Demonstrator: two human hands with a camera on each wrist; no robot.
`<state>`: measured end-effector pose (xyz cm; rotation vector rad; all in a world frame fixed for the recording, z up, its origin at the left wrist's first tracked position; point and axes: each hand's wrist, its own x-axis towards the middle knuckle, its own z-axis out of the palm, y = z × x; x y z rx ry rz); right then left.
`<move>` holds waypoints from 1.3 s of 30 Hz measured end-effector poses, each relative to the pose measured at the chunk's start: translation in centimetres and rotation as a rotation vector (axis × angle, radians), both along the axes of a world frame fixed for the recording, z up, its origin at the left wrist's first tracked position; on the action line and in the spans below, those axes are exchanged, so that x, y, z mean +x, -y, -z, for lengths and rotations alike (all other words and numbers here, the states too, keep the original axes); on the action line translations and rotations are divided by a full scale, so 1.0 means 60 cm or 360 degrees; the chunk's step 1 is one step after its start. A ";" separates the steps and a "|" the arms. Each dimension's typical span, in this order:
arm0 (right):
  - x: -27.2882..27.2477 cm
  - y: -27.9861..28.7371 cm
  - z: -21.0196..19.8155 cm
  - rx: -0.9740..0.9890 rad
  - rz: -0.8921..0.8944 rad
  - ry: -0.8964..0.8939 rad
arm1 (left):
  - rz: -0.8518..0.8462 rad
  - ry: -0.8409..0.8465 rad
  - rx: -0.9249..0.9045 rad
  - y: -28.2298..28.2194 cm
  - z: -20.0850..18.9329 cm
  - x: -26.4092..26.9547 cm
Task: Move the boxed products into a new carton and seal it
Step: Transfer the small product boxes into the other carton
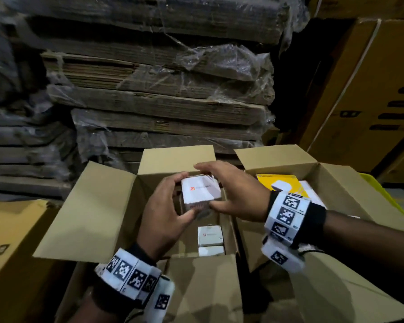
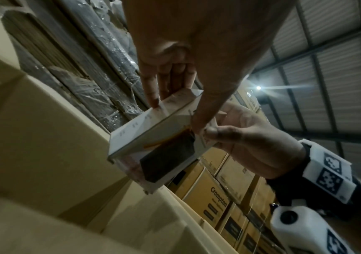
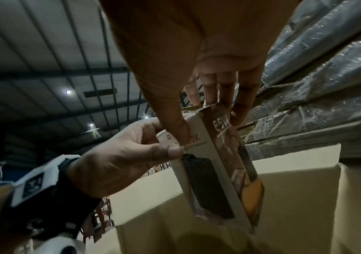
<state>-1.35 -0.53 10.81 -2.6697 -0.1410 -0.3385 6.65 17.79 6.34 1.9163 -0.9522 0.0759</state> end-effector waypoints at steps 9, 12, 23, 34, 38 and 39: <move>0.101 -0.012 0.079 -0.0547 0.0235 -0.0570 | 0.0059 -0.0104 0.0602 -0.051 0.065 0.035; 0.136 -0.017 0.104 -0.0884 0.0264 -0.0878 | 0.0312 -0.0205 0.0932 -0.090 0.078 0.010; 0.225 -0.005 0.109 -0.1088 0.0207 -0.1195 | 0.0563 -0.0048 0.1011 -0.117 0.088 0.004; 0.248 -0.035 0.139 -0.1149 0.0136 -0.1376 | 0.0715 -0.0009 0.0997 -0.116 0.090 0.021; 0.259 -0.040 0.150 -0.1203 0.0046 -0.1431 | 0.0716 -0.0015 0.0999 -0.112 0.089 0.025; 0.259 -0.040 0.155 -0.1230 0.0036 -0.1445 | 0.0709 -0.0011 0.1003 -0.111 0.090 0.025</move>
